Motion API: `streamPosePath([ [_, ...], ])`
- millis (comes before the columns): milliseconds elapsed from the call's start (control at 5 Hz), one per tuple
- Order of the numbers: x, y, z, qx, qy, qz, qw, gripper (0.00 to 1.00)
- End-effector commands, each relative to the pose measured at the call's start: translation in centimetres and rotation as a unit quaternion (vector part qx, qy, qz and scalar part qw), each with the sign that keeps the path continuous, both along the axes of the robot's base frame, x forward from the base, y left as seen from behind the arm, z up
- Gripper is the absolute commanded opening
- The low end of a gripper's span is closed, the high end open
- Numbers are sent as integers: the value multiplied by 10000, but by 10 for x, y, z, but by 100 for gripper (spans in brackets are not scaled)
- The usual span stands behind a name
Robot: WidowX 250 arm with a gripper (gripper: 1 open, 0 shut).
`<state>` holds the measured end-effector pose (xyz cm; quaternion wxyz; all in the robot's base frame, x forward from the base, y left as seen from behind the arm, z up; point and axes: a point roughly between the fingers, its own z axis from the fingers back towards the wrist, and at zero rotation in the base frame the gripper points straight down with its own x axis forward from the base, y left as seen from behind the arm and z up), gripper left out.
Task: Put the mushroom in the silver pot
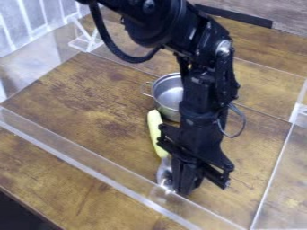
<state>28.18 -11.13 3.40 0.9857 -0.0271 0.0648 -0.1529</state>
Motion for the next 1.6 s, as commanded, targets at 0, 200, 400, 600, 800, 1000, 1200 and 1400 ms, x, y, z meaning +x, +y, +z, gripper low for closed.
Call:
streamPosePath([
  [0,11,-2,28,-41,-333,-141,9993,0],
  [200,21,2,57,-12,-369,-535,9979,0],
  [400,41,15,91,10,-546,-860,9948,0],
  [600,60,21,108,131,-787,-879,9929,0],
  [800,77,25,110,156,-998,-993,9899,0],
  [1000,83,44,104,122,-1072,-934,9898,0],
  [1200,84,60,96,63,-1089,-918,9898,100],
  [1400,85,60,80,-32,-1141,-1288,9851,0],
])
